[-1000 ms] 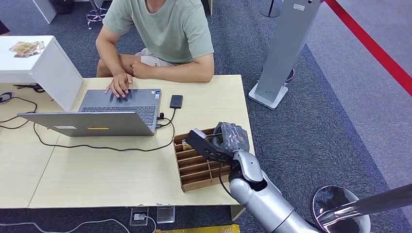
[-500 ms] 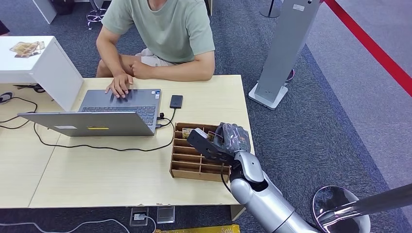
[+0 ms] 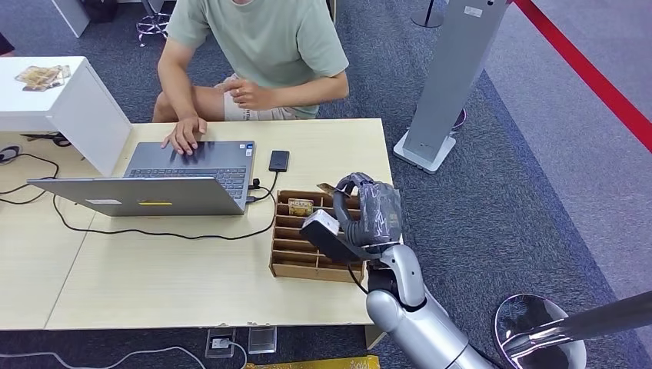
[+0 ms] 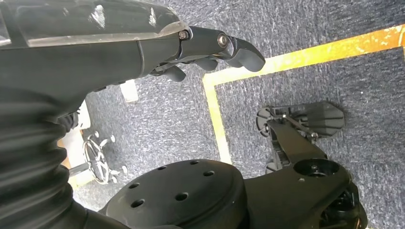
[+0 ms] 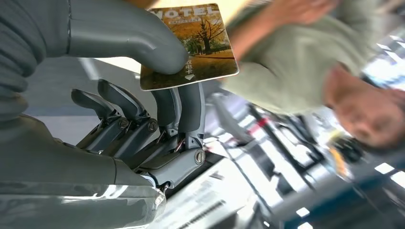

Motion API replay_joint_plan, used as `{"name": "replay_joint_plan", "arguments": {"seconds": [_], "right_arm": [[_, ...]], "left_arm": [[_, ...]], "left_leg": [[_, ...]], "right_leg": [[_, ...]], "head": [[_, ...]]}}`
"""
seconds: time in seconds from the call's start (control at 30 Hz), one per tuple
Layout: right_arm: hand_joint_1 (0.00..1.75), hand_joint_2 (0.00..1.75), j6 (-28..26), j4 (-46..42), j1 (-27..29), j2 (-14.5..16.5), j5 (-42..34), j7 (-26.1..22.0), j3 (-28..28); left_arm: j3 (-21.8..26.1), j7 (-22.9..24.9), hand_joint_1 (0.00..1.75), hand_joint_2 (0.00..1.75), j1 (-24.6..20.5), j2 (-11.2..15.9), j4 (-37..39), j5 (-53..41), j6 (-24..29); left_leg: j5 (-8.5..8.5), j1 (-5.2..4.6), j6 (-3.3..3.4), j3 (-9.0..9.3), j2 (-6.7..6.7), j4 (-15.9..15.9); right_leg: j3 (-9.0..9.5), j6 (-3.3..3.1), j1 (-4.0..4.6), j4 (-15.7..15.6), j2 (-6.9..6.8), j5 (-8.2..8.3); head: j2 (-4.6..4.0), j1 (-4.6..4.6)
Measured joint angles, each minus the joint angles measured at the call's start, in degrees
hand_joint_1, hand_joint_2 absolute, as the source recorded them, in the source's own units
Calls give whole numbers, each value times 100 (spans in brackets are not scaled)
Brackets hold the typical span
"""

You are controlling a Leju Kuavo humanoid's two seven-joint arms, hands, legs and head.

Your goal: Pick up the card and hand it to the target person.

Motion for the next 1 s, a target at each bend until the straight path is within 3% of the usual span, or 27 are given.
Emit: {"name": "replay_joint_plan", "arguments": {"seconds": [0.23, 0.43, 0.53, 0.7, 0.83, 1.0], "right_arm": [[175, 175, 478, 706, -560, -24, -1336, 181, 536], [175, 175, 710, 1207, -919, 112, -1460, 363, 630], [175, 175, 948, 2422, -1759, 500, -1543, 608, 847], [175, 175, 1063, 4590, -3124, 1387, -1710, 520, 1139], [175, 175, 1088, 5197, -3433, 1778, -1657, 495, 1309], [175, 175, 1039, 5373, -3479, 1886, -1528, 488, 1483]], "left_arm": [[-41, 30, 0, 175, -5, 64, -5, -5, -56], [-126, 46, 0, 175, -25, 58, -4, -76, -60], [-275, 129, 0, 175, -127, 44, -4, -185, -93], [-277, 241, 0, 175, -206, 47, 9, -108, -102], [-156, 201, 0, 175, -72, 97, 23, 61, -36], [-97, 167, 0, 175, -20, 115, 29, 149, -6]], "left_leg": [[3, 1, -1, -1, 16, -2], [1, 1, -2, 2, 24, -3], [1, 0, -1, 4, 26, -5], [4, -4, -4, -8, 65, 3], [8, -2, -8, -1, 64, -4], [5, 2, -8, 11, 44, -11]], "right_leg": [[-4, -1, 1, -2, 17, 9], [-3, -2, 1, -1, 24, 7], [-2, -2, 1, -2, 26, 8], [-27, -4, -4, 17, 65, 20], [-22, -8, -2, 18, 65, 19], [-3, -7, 1, 11, 43, 9]], "head": [[0, 0], [0, 0], [0, 0], [0, 0], [0, 0], [0, 0]]}}
